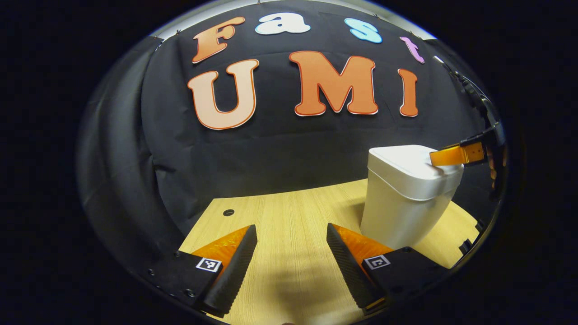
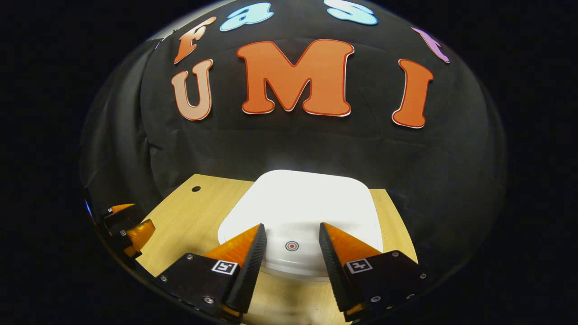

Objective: Press the lid of the desktop garbage bin to open it, pick up the crumpled paper on the desktop and throw it into the bin, then pick up the pop can on the desktop and drop it into the bin, and finally close the garbage bin lid.

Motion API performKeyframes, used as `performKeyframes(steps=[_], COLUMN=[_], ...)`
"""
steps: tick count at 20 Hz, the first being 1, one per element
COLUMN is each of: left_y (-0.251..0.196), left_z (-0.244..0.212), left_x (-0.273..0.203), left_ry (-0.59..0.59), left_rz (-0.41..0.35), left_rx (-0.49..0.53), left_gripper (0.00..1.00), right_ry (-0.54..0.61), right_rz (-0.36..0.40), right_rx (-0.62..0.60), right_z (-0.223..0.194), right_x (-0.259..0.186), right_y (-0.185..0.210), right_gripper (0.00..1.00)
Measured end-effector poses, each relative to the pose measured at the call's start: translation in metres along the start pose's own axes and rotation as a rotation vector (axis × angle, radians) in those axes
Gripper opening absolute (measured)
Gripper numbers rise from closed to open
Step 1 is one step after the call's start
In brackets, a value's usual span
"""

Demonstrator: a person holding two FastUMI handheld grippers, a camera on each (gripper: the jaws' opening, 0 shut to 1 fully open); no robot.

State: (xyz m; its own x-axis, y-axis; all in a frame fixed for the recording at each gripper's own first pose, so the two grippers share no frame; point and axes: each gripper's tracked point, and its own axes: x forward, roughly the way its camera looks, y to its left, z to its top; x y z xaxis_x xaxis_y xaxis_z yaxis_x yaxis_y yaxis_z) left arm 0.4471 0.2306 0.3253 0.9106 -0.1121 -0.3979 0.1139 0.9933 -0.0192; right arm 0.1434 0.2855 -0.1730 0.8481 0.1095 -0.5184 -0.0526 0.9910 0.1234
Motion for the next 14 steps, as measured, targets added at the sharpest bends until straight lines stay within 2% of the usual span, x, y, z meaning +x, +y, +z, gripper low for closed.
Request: performKeyframes(steps=[3,6,14], left_y=[0.005,0.009,0.019], left_z=[0.021,0.035,0.075], left_x=[-0.002,-0.005,-0.014], left_ry=[-0.035,-0.071,-0.16], left_rz=[0.004,0.007,0.02], left_rx=[-0.01,0.001,-0.022], left_gripper=[0.99,0.99,0.98], right_ry=[0.011,0.005,-0.077], right_rz=[-0.007,-0.01,-0.024], right_rx=[0.01,0.01,-0.002], right_z=[-0.003,-0.002,0.002], right_x=[0.0,0.0,-0.008], right_y=[0.0,0.001,0.005], right_gripper=[0.71,0.64,0.66])
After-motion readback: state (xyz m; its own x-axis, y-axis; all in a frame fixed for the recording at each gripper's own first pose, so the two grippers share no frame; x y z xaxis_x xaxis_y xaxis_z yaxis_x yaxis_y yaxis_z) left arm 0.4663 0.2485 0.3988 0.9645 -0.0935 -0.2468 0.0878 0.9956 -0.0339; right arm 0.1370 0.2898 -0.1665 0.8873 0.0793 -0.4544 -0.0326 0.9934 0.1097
